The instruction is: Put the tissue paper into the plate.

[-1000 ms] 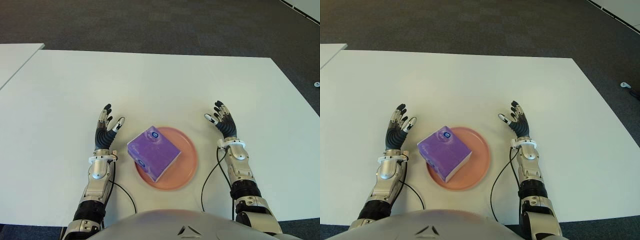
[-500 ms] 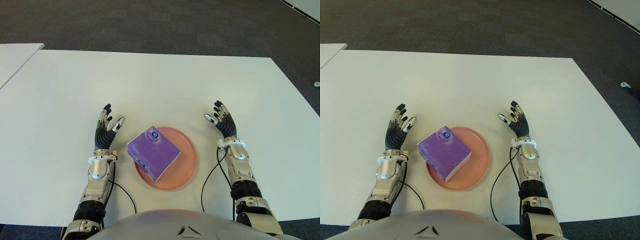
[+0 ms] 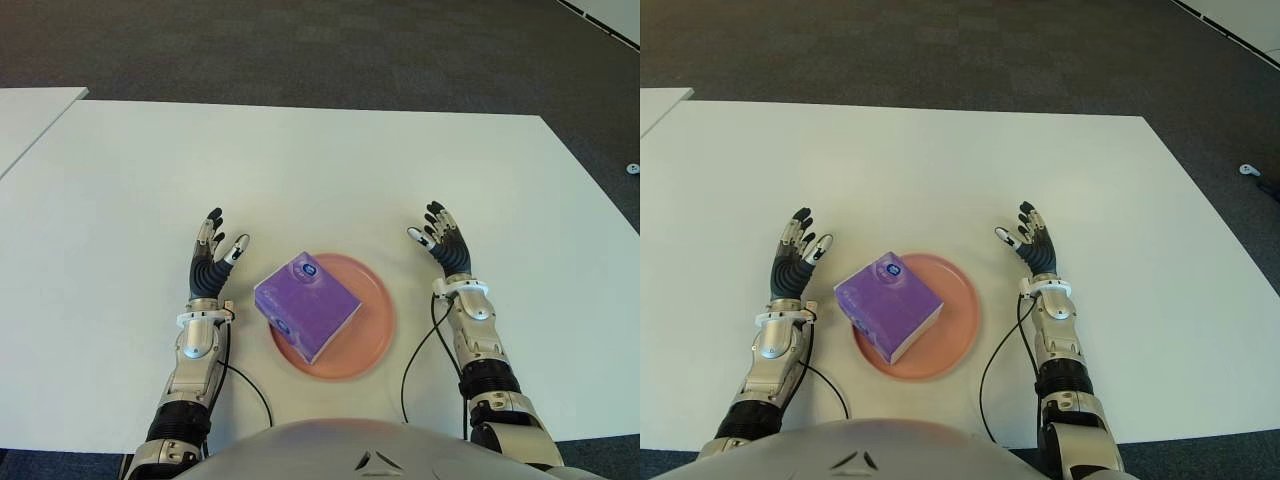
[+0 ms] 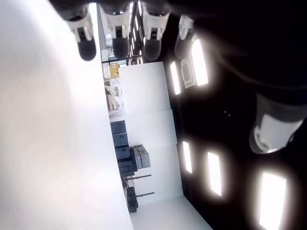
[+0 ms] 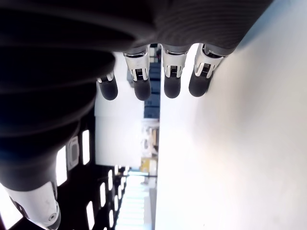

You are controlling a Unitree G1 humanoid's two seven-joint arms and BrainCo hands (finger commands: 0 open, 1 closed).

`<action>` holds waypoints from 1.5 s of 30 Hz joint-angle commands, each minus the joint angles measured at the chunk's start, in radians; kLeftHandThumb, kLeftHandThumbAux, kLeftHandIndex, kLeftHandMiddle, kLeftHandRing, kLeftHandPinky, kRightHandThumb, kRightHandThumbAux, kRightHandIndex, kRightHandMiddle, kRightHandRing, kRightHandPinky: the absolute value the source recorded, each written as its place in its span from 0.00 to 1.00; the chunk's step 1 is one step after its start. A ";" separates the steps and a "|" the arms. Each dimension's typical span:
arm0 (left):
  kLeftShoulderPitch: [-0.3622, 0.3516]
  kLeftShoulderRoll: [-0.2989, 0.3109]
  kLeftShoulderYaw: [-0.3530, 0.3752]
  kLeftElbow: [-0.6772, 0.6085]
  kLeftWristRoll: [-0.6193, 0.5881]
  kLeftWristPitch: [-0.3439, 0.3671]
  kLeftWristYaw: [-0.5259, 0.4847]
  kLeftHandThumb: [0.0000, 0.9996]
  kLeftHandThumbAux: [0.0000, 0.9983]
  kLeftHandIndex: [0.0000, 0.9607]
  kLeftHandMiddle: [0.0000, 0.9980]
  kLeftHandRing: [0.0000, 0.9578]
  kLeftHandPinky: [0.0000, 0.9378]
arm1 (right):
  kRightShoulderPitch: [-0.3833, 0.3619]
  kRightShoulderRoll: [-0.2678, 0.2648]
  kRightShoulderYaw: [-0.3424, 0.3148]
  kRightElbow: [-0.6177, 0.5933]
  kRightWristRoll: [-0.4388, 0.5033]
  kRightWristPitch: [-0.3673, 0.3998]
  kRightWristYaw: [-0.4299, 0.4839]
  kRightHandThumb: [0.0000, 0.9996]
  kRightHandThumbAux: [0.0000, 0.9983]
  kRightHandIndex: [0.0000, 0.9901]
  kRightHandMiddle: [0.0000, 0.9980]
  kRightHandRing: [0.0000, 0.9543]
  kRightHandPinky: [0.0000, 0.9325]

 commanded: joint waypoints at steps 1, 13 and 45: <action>0.046 0.002 0.000 0.053 0.005 0.007 -0.016 0.00 0.48 0.00 0.00 0.00 0.00 | 0.064 0.054 0.021 0.123 0.010 0.038 0.039 0.08 0.68 0.00 0.01 0.00 0.02; 0.034 0.006 0.003 0.066 0.007 0.006 -0.015 0.00 0.49 0.00 0.00 0.00 0.00 | 0.082 0.113 0.033 0.111 -0.016 -0.090 0.001 0.05 0.63 0.00 0.01 0.00 0.01; 0.034 0.003 0.004 0.061 0.011 0.009 -0.009 0.00 0.50 0.00 0.00 0.00 0.00 | 0.075 0.135 0.040 0.166 -0.027 -0.187 -0.011 0.02 0.63 0.00 0.02 0.00 0.01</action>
